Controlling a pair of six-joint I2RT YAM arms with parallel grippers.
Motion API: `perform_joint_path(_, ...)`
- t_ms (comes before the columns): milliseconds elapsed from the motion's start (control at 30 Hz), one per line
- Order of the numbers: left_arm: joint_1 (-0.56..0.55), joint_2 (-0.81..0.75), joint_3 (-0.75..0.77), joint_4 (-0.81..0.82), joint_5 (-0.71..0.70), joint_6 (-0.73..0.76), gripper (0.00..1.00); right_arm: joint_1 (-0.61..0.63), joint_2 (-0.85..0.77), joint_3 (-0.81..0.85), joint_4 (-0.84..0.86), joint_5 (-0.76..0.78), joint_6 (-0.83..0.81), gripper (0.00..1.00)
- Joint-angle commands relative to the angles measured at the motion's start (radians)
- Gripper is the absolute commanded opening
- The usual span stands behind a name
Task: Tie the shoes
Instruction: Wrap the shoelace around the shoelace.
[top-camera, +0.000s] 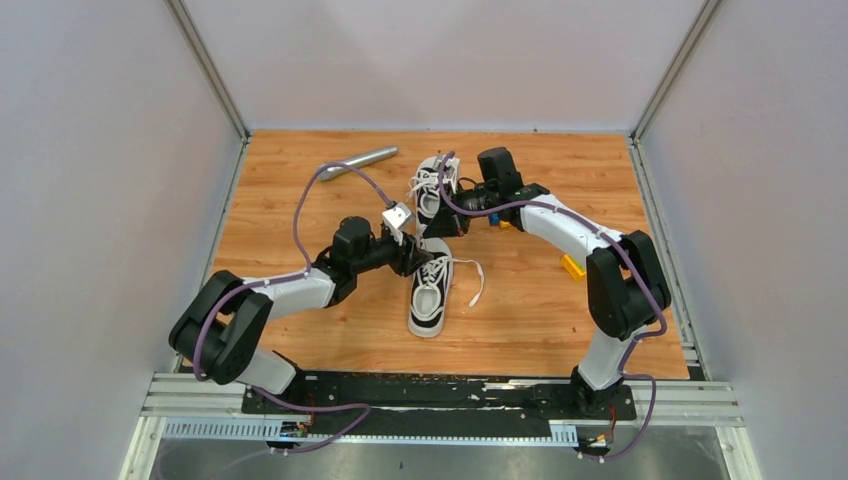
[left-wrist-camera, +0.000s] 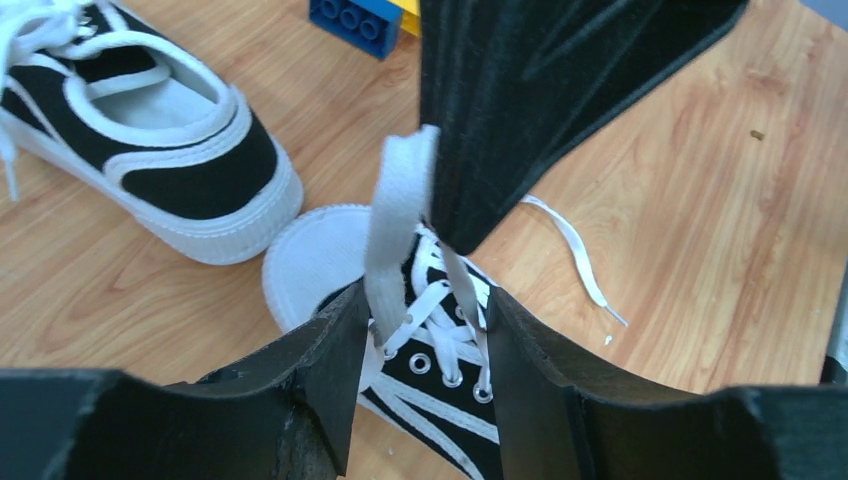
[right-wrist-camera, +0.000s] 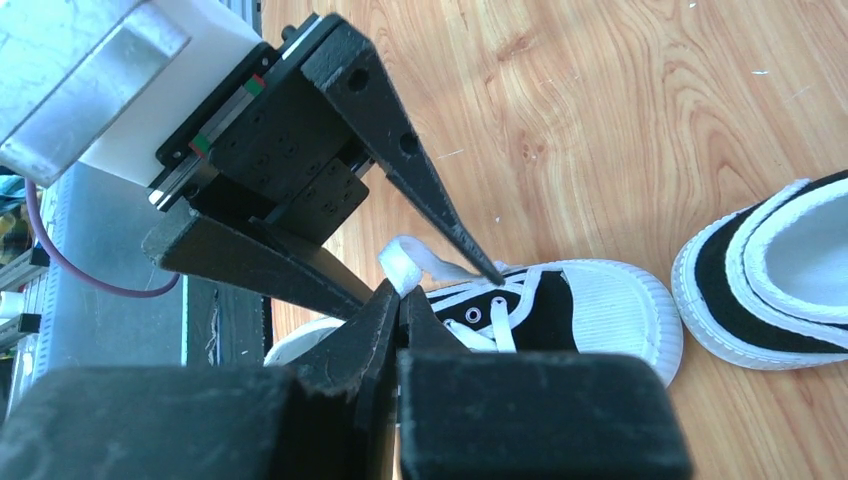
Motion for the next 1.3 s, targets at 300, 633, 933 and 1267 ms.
perform_joint_path(300, -0.009, 0.036, 0.016, 0.051, 0.117, -0.029, 0.5, -0.018, 0.0, 0.008, 0.114, -0.02, 0.061, 0.0)
perform_joint_path(633, -0.003, 0.095, 0.027, 0.085, 0.141, -0.082, 0.36, -0.02, -0.003, -0.003, 0.117, -0.013, 0.092, 0.0)
perform_joint_path(933, 0.031, 0.133, 0.048, 0.106, 0.187, -0.105, 0.23, -0.043, -0.01, -0.024, 0.117, -0.016, 0.105, 0.0)
perform_joint_path(1267, 0.045, 0.155, 0.068, 0.122, 0.192, -0.119, 0.2, -0.051, -0.002, -0.03, 0.117, -0.022, 0.11, 0.0)
